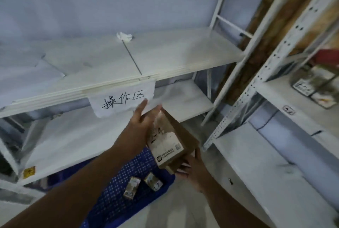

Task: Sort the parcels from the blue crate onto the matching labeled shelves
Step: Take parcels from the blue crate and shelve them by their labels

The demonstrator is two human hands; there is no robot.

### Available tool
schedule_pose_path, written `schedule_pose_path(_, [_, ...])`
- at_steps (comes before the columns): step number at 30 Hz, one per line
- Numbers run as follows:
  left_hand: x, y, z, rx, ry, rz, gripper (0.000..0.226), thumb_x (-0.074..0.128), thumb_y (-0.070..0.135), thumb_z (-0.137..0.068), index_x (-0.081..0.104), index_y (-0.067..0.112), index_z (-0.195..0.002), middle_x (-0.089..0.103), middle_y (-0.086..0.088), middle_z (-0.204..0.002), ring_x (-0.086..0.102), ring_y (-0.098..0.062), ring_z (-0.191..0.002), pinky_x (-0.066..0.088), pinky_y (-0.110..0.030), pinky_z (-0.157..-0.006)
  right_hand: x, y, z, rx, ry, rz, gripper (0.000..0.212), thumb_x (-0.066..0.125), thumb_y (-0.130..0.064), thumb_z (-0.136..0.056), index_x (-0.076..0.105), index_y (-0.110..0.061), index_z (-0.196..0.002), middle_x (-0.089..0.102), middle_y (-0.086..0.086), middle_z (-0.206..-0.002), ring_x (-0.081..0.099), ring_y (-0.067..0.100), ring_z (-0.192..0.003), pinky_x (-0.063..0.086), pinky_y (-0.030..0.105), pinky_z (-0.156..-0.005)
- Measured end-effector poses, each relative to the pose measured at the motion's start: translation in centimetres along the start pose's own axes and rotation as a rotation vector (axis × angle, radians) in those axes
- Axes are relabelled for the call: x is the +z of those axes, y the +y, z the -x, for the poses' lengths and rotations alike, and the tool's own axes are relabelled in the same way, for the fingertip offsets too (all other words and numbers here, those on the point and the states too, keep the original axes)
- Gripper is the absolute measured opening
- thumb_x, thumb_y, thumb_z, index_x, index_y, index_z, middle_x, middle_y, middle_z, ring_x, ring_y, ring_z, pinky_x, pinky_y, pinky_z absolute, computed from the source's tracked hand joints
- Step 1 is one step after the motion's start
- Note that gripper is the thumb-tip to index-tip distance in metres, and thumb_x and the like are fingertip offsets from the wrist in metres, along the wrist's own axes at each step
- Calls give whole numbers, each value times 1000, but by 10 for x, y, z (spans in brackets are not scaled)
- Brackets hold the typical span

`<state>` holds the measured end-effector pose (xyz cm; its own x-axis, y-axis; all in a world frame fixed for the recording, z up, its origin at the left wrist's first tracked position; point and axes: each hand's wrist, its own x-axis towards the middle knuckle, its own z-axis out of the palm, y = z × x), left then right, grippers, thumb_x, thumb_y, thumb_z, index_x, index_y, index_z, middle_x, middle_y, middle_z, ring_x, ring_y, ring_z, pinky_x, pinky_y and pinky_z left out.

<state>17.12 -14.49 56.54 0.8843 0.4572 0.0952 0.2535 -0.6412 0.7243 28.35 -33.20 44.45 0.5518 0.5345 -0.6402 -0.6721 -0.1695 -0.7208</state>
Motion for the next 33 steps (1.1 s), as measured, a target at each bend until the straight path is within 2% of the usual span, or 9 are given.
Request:
schedule_pose_path(4, [49,45,-4,-405,398,426,69,54,11,-96,16,20,-152,21,-12,-154,34,-23,-134,37,-35,-104,-35,-17,21,-119,38,-88,67,57,-30,-95,18,-44,-148,61,17,-120,63,39,-105,51,58,-91])
schedule_pose_path(8, [113,83,-9,-682,262,818,57,50,26,-98,23,24,-147,53,-9,-132,59,-20,-100,51,-36,-80,-80,-31,50,-227,58,-130,72,63,-28,-91,20,-46,-146,64,14,-118,67,35,-102,53,56,-88])
schedule_pose_path(10, [135,111,-8,-633,219,860,42,45,24,-100,33,22,-141,64,-3,-106,63,-22,-94,54,-41,-80,-104,-38,67,-282,83,-149,76,73,-41,-78,27,-48,-139,61,12,-126,67,32,-102,56,52,-83])
schedule_pose_path(13, [164,161,-8,-514,188,741,25,36,25,-102,51,12,-117,66,-5,-93,65,-18,-81,52,-28,-60,-152,-49,90,-366,160,-133,103,88,-55,-48,29,-54,-133,58,10,-131,68,29,-101,58,49,-82])
schedule_pose_path(16, [195,207,-8,-462,145,729,38,32,29,-102,55,1,-114,66,-13,-96,64,-21,-77,47,-24,-54,-202,-57,110,-450,209,-105,115,82,-42,-53,13,-47,-145,48,12,-141,63,32,-111,60,43,-76])
schedule_pose_path(20, [231,266,-4,-451,182,726,33,36,13,-102,40,19,-134,53,-2,-114,58,-19,-93,46,-23,-58,-262,-63,139,-503,281,-147,111,78,-34,-62,6,-50,-144,45,16,-143,60,33,-115,60,34,-70])
schedule_pose_path(25, [272,322,-2,-380,55,808,25,36,27,-103,50,15,-120,62,-3,-102,62,-16,-82,49,-28,-61,-316,-69,173,-529,409,-143,102,81,-35,-68,7,-62,-133,42,11,-144,57,29,-117,56,29,-69])
schedule_pose_path(30, [302,357,6,-297,-276,724,90,63,79,-61,47,23,-129,65,-4,-117,66,-25,-100,56,-49,-85,-351,-66,205,-641,551,-93,122,84,-42,-63,-3,-47,-147,31,4,-151,49,25,-125,52,45,-95])
schedule_pose_path(33, [317,376,9,-255,-359,547,105,76,64,-61,29,19,-143,52,-4,-133,57,-26,-114,53,-46,-91,-360,-67,224,-706,696,37,127,84,-58,-52,-1,-45,-145,30,-9,-143,45,19,-127,45,46,-104])
